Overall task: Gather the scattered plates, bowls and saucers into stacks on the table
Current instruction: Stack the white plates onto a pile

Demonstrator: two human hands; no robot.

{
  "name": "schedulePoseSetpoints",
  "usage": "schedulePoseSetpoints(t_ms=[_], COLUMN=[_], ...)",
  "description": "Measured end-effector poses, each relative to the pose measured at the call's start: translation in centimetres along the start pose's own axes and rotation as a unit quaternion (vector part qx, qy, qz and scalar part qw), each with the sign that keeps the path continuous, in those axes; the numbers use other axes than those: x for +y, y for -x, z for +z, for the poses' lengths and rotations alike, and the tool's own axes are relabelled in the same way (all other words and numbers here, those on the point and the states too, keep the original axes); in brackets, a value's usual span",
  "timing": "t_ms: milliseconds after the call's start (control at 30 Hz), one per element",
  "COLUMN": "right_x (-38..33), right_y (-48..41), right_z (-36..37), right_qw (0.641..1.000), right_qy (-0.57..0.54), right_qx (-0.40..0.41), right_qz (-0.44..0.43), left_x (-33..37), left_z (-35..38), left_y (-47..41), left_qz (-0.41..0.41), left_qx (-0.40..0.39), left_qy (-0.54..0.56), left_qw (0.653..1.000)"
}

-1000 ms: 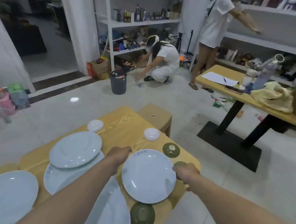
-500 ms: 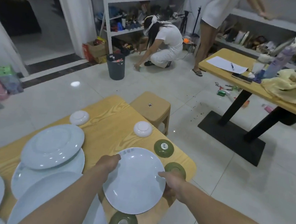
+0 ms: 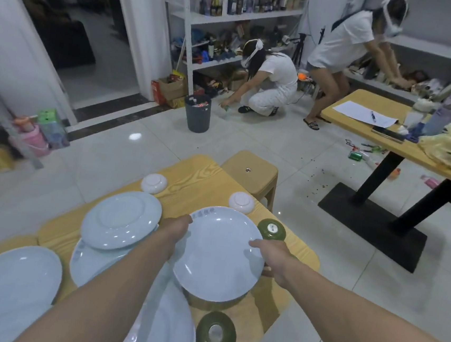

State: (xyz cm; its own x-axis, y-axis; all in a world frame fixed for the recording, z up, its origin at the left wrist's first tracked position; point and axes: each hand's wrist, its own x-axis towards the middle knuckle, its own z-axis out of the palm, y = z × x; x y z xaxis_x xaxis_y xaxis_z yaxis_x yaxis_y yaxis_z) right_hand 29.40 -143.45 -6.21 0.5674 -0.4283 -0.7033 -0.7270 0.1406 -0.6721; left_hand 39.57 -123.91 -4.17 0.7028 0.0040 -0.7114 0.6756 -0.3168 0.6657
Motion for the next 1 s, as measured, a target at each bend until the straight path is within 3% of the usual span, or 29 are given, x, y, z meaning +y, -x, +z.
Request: schedulePoseSetpoints(t_ms=[233, 433, 700, 1000], right_x=[-4.0, -4.4, -3.3, -1.7], right_y=[8.1, 16.4, 25.3, 32.4], right_z=[6.6, 15.5, 28.9, 42.8], right_qw=[0.997, 0.99, 0.98, 0.942], right_qy=[-0.007, -0.011, 0.036, 0.131], right_qx=[-0.021, -0.049, -0.11, -0.243], right_qz=[-0.077, -0.13, -0.16, -0.192], left_x=[0.8, -2.4, -10.0, -19.4], left_z=[-11.4, -24.0, -38.8, -51.8], left_y=[5.1, 9.4, 15.3, 21.2], left_qz=[0.06, 0.077, 0.049, 0.0], left_qx=[0.024, 0.058, 0.128, 0.248], left_qy=[0.032, 0.032, 0.084, 0.179], left_qw=[0.997, 0.995, 0.987, 0.952])
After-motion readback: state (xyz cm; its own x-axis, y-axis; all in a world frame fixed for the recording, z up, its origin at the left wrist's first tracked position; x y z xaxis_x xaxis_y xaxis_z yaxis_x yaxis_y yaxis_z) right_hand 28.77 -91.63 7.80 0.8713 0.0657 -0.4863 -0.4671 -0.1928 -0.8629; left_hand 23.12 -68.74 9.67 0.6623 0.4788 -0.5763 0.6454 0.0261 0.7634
